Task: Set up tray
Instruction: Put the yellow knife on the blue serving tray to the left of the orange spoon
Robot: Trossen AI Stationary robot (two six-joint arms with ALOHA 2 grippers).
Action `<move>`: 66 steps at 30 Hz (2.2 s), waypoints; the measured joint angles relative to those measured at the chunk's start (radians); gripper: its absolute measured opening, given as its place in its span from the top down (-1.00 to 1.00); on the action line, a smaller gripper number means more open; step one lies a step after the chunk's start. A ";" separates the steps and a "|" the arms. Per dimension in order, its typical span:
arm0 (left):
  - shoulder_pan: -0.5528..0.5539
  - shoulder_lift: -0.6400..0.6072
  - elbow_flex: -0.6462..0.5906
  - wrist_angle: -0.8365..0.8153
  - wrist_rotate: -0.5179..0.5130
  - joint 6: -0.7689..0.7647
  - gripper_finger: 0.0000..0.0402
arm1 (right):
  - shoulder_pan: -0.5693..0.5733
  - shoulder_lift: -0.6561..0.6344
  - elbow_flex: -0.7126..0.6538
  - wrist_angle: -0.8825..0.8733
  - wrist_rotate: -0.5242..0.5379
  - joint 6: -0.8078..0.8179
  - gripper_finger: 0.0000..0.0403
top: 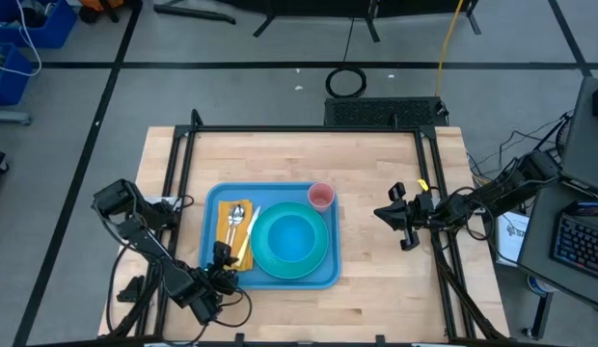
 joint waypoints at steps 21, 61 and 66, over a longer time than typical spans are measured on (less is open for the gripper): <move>0.002 0.001 -0.033 0.023 -0.011 0.015 0.07 | 0.000 0.000 0.000 0.000 0.000 0.000 1.00; 0.021 0.000 -0.088 0.124 0.004 -0.018 0.98 | 0.000 0.000 0.000 0.000 0.000 0.000 1.00; 0.021 0.000 -0.088 0.124 0.024 -0.024 0.99 | 0.000 0.000 0.000 0.000 0.000 0.000 1.00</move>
